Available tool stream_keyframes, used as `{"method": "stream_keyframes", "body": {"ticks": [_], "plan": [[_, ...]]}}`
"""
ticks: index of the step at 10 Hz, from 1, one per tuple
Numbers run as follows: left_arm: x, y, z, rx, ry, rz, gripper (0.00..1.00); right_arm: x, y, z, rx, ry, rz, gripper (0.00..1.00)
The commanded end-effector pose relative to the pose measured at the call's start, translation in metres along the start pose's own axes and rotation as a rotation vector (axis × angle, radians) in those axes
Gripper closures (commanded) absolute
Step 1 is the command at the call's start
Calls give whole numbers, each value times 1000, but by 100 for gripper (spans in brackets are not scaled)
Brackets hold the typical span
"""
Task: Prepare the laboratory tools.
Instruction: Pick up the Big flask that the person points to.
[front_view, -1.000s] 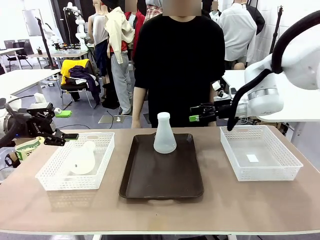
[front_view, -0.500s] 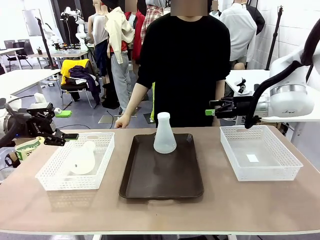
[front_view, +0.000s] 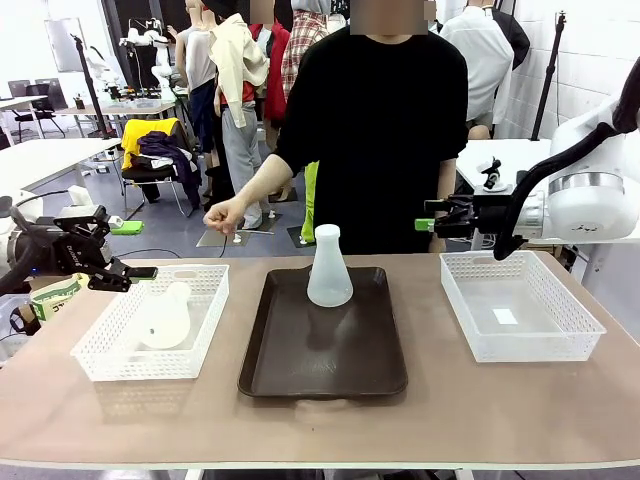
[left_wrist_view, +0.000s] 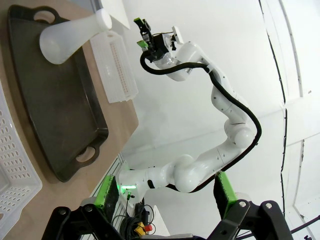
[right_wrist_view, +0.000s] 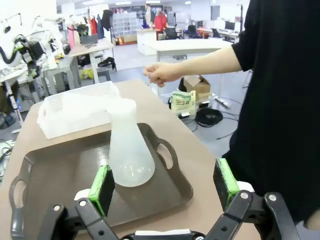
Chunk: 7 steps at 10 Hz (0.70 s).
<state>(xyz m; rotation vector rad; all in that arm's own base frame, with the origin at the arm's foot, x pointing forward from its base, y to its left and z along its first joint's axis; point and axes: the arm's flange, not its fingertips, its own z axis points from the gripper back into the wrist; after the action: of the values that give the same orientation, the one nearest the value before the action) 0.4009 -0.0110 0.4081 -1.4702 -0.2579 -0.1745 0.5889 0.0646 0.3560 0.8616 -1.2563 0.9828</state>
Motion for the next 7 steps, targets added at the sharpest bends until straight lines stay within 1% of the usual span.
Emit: {"method": "stream_keyframes", "body": {"ticks": [1,7], "plan": [[-1,-2,1,-8,-3,-3,0,1,-3,6,-17,8,-1,0],[-1,-2,1,-8,-3,-3,0,1,-3,6,-17,8,-1,0]]}}
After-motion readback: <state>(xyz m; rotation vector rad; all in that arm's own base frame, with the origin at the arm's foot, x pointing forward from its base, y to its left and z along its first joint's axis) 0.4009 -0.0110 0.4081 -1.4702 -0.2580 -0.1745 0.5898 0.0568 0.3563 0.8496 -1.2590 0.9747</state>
